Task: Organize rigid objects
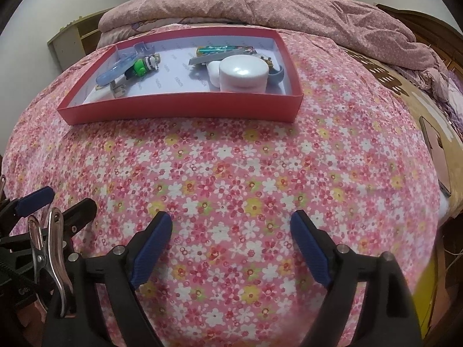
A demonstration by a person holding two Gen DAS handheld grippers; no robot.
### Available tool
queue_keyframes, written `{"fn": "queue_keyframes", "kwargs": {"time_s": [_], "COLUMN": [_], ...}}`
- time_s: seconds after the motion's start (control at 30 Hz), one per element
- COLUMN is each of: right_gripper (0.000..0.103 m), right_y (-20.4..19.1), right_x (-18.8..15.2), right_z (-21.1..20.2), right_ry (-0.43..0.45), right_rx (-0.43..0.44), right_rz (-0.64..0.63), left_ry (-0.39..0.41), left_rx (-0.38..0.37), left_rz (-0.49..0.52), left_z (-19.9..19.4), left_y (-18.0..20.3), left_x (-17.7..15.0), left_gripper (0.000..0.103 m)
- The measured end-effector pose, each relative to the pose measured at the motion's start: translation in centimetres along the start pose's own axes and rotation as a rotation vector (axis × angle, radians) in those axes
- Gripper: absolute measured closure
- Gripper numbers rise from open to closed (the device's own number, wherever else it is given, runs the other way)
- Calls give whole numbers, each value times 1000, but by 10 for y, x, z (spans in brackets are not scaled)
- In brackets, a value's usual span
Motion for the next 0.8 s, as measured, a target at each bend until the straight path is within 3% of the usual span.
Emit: {"fn": "queue_keyframes", "kwargs": {"time_s": [0.8], "right_gripper": [13], "right_y": [1], "right_x": [1], "right_z": [1], "right_ry": [4], "right_rx": [-4], "right_rz": [21], "left_ry": [-1], "left_rx": [-3], "left_rz": [-9], "left_z": [2], "left_y": [-1], "left_x": [3], "left_gripper": [20]}}
Point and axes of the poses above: each gripper's, at about its wrist camera, not at the fingertips, and z roughly the way its jaws point, y to its right, x to its top, the point moved 8 cm from there along z, roughly the way its jaws point, and after that the axes turned 1 degree about x, right-handed, at the moved point
